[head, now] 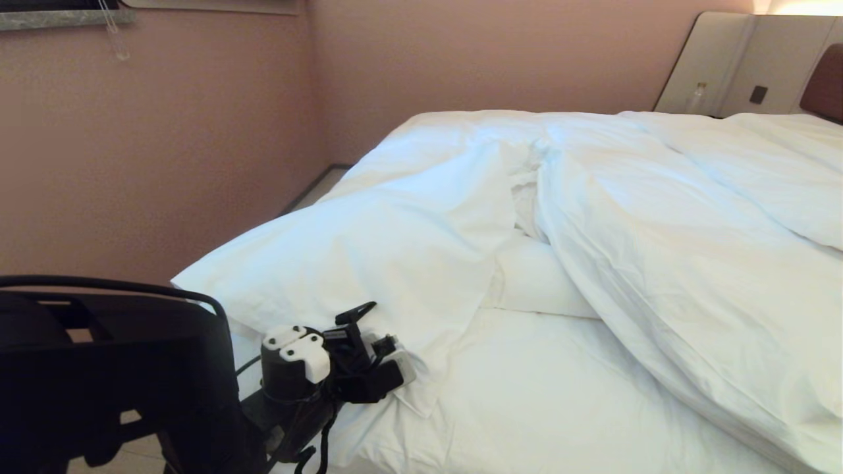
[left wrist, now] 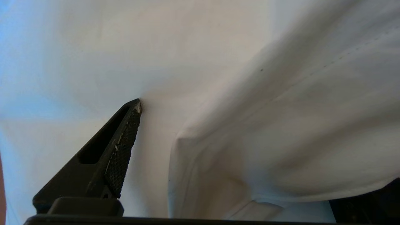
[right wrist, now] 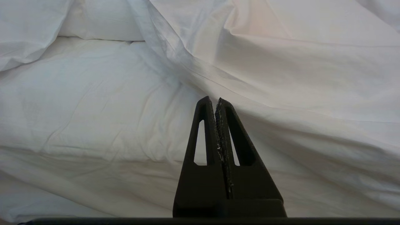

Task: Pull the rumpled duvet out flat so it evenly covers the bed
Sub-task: Hold the folded corner of the quilt

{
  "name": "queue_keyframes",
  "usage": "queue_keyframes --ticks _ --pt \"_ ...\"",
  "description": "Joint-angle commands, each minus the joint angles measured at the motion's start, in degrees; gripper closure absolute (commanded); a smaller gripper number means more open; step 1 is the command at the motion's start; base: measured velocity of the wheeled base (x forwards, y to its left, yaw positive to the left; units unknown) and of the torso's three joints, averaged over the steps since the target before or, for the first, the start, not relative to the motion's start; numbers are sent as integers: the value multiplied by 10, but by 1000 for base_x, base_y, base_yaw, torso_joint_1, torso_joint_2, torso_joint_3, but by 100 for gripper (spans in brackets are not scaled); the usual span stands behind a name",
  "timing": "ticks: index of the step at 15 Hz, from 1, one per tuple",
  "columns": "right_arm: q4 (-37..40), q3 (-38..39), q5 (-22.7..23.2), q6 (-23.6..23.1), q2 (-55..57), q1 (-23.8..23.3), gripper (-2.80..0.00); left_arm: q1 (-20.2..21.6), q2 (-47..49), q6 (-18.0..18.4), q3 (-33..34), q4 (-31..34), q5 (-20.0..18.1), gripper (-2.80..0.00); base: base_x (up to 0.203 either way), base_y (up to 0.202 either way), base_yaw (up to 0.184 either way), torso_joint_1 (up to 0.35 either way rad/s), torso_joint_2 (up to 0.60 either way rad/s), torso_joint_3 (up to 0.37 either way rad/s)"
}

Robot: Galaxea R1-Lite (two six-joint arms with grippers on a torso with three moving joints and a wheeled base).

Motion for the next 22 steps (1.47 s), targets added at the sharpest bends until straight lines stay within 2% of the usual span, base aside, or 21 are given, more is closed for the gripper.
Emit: queue_keyframes --ticks 1,12,13,22 --pt "0 0 0 0 0 0 0 0 -2 3 6 -26 0 -280 0 0 0 0 0 0" --pt "0 0 1 0 0 0 0 0 -29 3 25 -26 -1 -280 0 0 0 0 0 0" --pt "0 0 1 0 0 0 0 1 -29 3 26 -26 -1 0 0 0 0 0 0 0" --pt "0 0 0 0 0 0 0 11 -54 2 28 -26 -2 0 0 0 0 0 0 0"
